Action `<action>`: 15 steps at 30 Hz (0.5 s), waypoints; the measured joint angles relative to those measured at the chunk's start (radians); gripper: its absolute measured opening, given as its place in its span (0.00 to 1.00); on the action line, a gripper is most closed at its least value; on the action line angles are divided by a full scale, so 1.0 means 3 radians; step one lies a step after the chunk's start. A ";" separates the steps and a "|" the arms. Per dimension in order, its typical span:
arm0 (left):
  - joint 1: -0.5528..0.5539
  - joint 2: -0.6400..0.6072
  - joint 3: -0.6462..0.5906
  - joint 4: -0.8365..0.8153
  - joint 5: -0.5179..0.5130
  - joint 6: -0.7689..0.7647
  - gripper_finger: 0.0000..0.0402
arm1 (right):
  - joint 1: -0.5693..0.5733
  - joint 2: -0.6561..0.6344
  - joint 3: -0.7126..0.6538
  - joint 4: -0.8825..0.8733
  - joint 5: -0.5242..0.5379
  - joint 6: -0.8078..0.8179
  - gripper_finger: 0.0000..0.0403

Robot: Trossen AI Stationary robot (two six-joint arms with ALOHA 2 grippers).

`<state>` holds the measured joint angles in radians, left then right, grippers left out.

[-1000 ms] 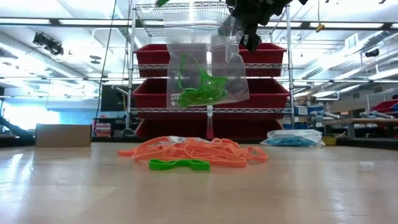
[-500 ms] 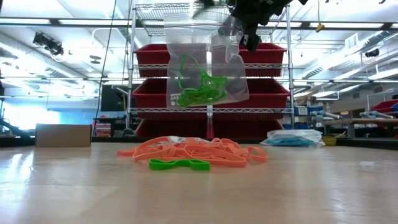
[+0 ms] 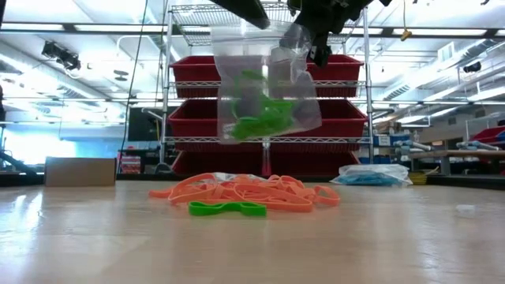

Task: Sort rubber bands
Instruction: Put the green rubber band into the transparent zip bag

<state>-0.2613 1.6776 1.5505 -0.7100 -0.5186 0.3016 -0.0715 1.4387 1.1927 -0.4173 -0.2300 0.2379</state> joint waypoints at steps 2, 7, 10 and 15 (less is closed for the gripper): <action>-0.0021 -0.0011 0.0000 0.0004 -0.0016 -0.0025 0.30 | 0.0000 0.0000 -0.0001 0.0002 0.0000 0.0000 0.00; -0.0150 -0.0126 0.0000 -0.0015 -0.0085 -0.0245 0.37 | 0.0000 0.0000 0.0000 -0.0006 -0.0001 0.0000 0.00; -0.0321 -0.0240 0.0005 0.0036 -0.0084 -0.0367 0.40 | 0.0000 0.0000 -0.0001 -0.0013 0.0001 0.0002 0.00; -0.0719 -0.0388 0.0005 0.0057 -0.0349 -0.0537 0.40 | 0.0000 0.0000 -0.0001 -0.0009 0.0001 -0.0001 0.00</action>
<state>-0.4770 1.5612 1.5520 -0.6930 -0.6232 0.1404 -0.0715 1.4387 1.1924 -0.4199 -0.2298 0.2375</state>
